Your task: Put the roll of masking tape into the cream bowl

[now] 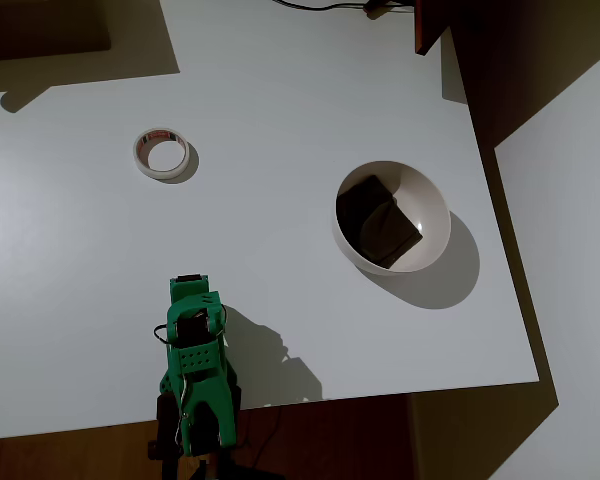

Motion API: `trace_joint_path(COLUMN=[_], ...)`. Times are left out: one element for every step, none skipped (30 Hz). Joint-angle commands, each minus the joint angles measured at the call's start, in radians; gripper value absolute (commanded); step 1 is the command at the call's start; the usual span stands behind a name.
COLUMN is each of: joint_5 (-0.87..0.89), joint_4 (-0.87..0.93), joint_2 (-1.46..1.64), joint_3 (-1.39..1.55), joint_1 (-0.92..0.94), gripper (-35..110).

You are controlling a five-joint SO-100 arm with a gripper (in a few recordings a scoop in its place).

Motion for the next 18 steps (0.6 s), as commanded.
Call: trace_joint_path(joint_5=[0.006,0.005,0.006,0.011,0.017,0.023,0.028,0.032,0.032,0.032,0.032,0.031,0.029,0.026,0.025,0.023,0.023,0.023], joint_4=[-0.044,-0.064,-0.081,-0.092,-0.101,-0.103,-0.100,-0.087,-0.071,-0.055,-0.037,-0.012,0.012,0.037,0.063,0.089,0.109,0.120], joint_2=[-0.060,-0.114,-0.184,-0.261,-0.330,-0.394,-0.443,-0.483,-0.511,-0.532,-0.558,-0.594,-0.640,-0.695,-0.753,-0.810,-0.859,-0.904], joint_3=[-0.107,-0.138,-0.179,-0.229,-0.278,-0.330,-0.382,-0.433,-0.483,-0.534,-0.589,-0.647,-0.715,-0.785,-0.859,-0.928,-0.994,-1.051], joint_1=[-0.008,-0.008,-0.006,-0.006,-0.006,-0.005,-0.006,-0.009,-0.015,-0.021,-0.029,-0.034,-0.035,-0.037,-0.037,-0.037,-0.035,-0.034], gripper=[-8,-8,-8,-8,-8,-8,-8,-8,-8,-8,-8,-8,-8,-8,-8,-8,-8,-8])
